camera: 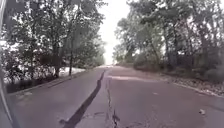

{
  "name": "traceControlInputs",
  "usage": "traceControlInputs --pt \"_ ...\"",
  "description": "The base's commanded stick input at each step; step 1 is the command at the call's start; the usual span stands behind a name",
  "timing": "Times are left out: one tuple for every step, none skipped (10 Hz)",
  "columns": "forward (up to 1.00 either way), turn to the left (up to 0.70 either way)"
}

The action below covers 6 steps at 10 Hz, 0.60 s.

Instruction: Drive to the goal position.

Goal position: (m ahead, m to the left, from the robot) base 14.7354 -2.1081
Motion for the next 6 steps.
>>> traceControlInputs --pt "0.7 0.0" --pt "0.7 0.0" --pt "0.7 0.0" --pt "0.7 0.0" --pt "0.7 0.0" --pt "0.7 0.0"
